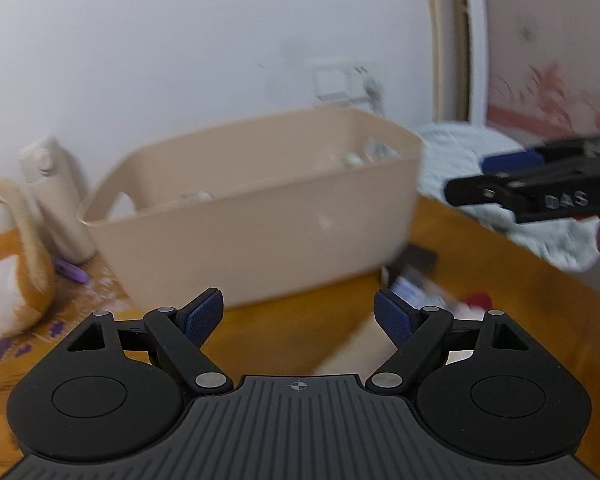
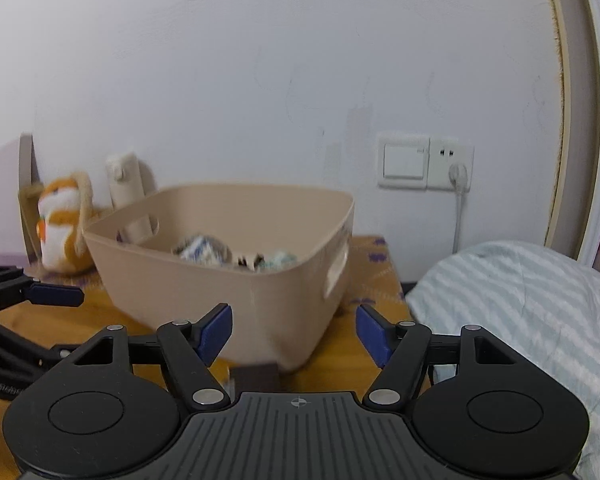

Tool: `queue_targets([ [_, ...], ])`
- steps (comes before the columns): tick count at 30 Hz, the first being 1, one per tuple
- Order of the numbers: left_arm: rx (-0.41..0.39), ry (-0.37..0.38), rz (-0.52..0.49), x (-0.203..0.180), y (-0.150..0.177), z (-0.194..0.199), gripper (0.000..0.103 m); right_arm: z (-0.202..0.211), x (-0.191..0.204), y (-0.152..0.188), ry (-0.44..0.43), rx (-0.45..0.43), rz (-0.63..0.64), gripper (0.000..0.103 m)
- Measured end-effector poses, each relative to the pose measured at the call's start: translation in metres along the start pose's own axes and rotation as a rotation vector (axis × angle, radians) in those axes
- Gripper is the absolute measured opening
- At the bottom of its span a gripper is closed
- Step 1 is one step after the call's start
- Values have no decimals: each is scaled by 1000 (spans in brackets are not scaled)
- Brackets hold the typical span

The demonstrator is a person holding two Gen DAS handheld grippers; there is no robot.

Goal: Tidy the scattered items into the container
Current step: 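Withdraw both tools and move toward the wrapped packet and black box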

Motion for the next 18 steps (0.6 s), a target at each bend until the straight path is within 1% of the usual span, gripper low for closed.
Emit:
queue_targets([
  [4,23,25,-74,-16,11,-6,84,-6,2,19,-2,42,17,71],
  [8,44,21,-121,-25,18,-15,84,-15,3,31,-10,77,7,72],
  [13,81,29,-136,-27,29,-29,84,-25,6,38,-21,105,18,73],
  [18,88,46,-125,-27,32,-36,84,-34,10,42,-25,123,41,74],
])
Point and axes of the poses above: each gripper's, at about its wrist camera, not at the fingertips, and z roughly against the way its jaws point, x to its left, y to its underside, the point moved 10 cm from there along -z, roughly the way its jaws point, and after that the axes turned 3 degrees about -x, right-handed, at the moved point
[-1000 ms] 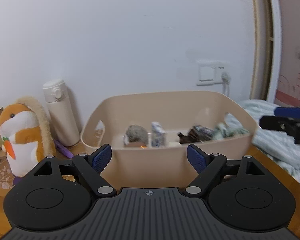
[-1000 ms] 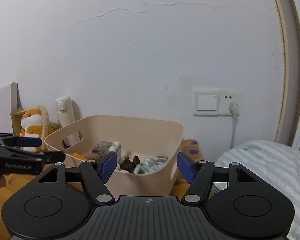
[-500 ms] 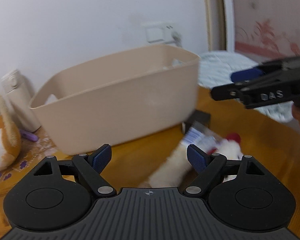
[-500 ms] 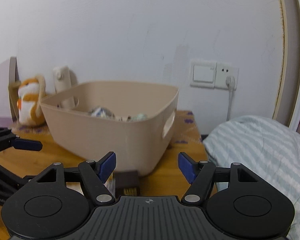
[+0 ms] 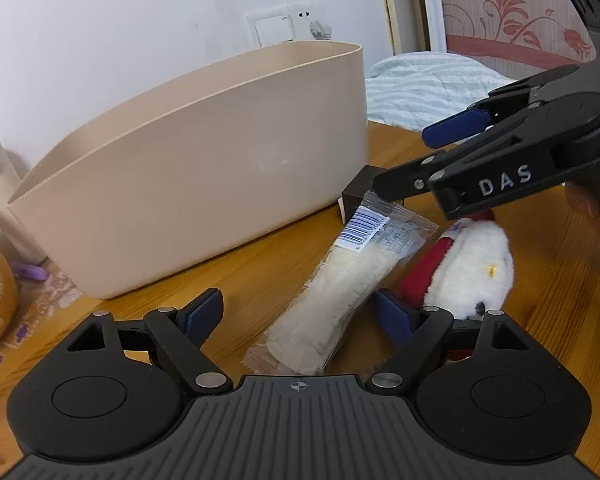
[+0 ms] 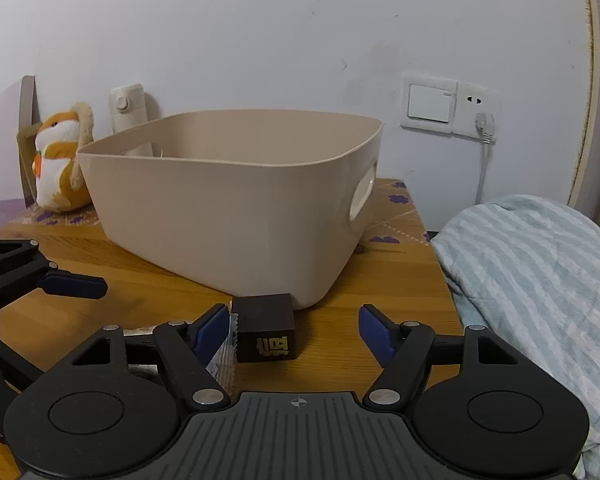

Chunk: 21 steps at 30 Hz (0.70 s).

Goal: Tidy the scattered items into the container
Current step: 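Withdraw both tools and move toward the wrapped packet and black box, then grasp the wrapped white packet with the left tool while the right tool grasps the black box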

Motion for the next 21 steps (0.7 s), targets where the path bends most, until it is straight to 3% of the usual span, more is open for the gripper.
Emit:
queue_targets([
  [11,-10,59,41,1,-3,-10,84,-21,9,0,-16,26,3,77],
  [17,-14,80,73,4,-2,-12,83,-35,16,8,8,83,30,77],
  [21,-17,104,88,4,-2,-11,76,-38,16,11,11,83,26,76],
])
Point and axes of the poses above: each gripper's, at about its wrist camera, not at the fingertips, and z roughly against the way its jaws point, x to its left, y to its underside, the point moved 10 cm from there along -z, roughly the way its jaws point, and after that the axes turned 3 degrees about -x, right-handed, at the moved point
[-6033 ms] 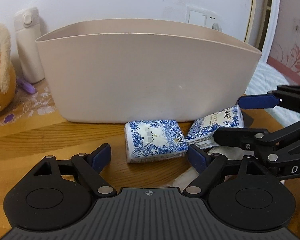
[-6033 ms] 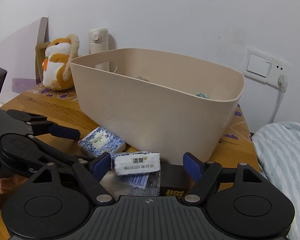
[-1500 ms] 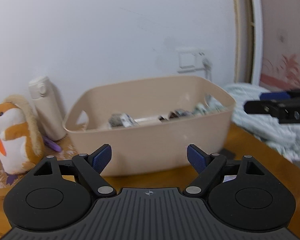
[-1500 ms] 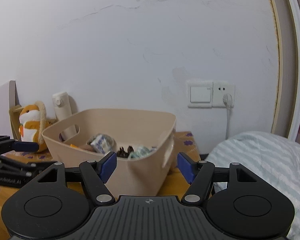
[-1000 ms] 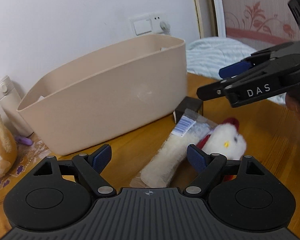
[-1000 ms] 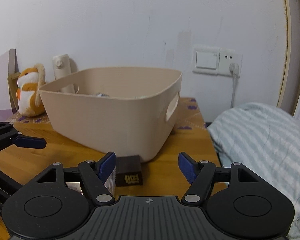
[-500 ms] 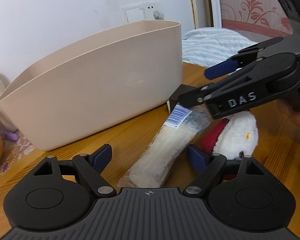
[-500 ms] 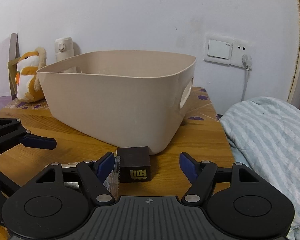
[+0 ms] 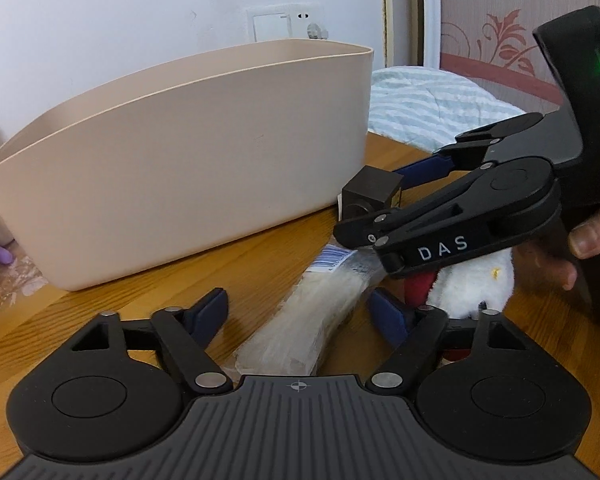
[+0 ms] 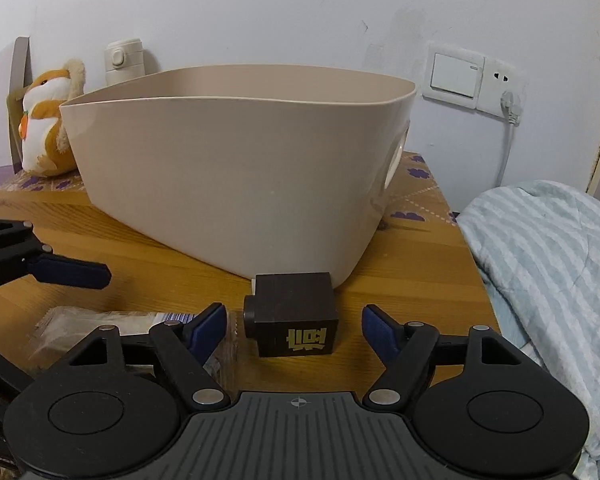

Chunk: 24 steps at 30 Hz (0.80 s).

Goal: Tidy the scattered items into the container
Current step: 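Grasp the wrapped white packet with the left tool while the right tool grasps the black box, then carry the wrapped packet and black box over the basket with both tools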

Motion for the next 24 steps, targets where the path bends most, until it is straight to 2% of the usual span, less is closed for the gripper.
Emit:
queue_targets([
  [4,1,21,20,0,0,0,70,-1,-5,-1,2,1,-20,75],
  [6,1,47,35,-1,0,1,57,-2,-5,0,-6,9,-23,69],
  [7,1,60,42,-3,0,1,45,-2,-5,1,-10,13,-21,59],
  [8,2,62,48,-3,-1,2,41,-3,-4,1,-9,13,-16,44],
  [10,7,54,56,-2,-2,1,34,-2,-4,0,-6,11,-19,41],
  [15,9,41,69,4,-1,4,30,1,-10,0,8,6,-66,41],
  [24,-1,32,85,11,-1,21,30,23,-15,-13,1,-40,-72,41],
])
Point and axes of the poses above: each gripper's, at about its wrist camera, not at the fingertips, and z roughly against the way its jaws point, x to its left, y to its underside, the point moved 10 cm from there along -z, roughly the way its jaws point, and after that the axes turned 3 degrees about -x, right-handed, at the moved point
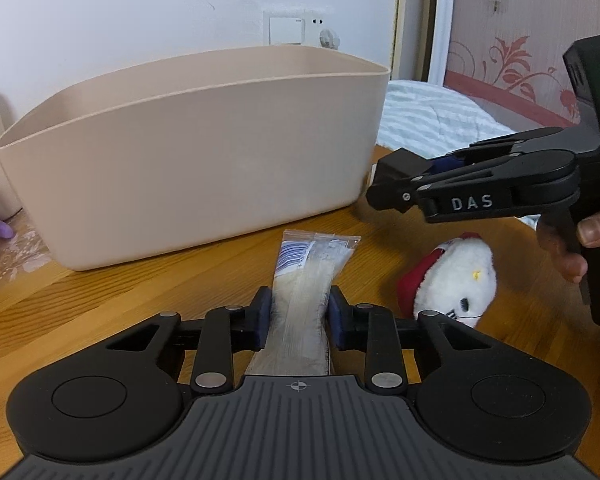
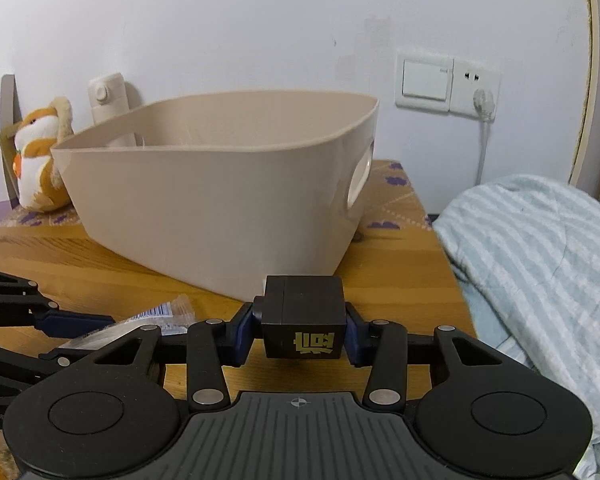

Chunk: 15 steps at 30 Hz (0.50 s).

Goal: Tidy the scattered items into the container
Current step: 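Carry the wrapped packet and black box over the basket with both tools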

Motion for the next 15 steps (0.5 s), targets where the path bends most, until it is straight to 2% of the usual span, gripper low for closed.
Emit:
queue_targets([
  [15,-107,-23,6,13,-36,44,30,41,1,-28,-10,-100,2,41],
])
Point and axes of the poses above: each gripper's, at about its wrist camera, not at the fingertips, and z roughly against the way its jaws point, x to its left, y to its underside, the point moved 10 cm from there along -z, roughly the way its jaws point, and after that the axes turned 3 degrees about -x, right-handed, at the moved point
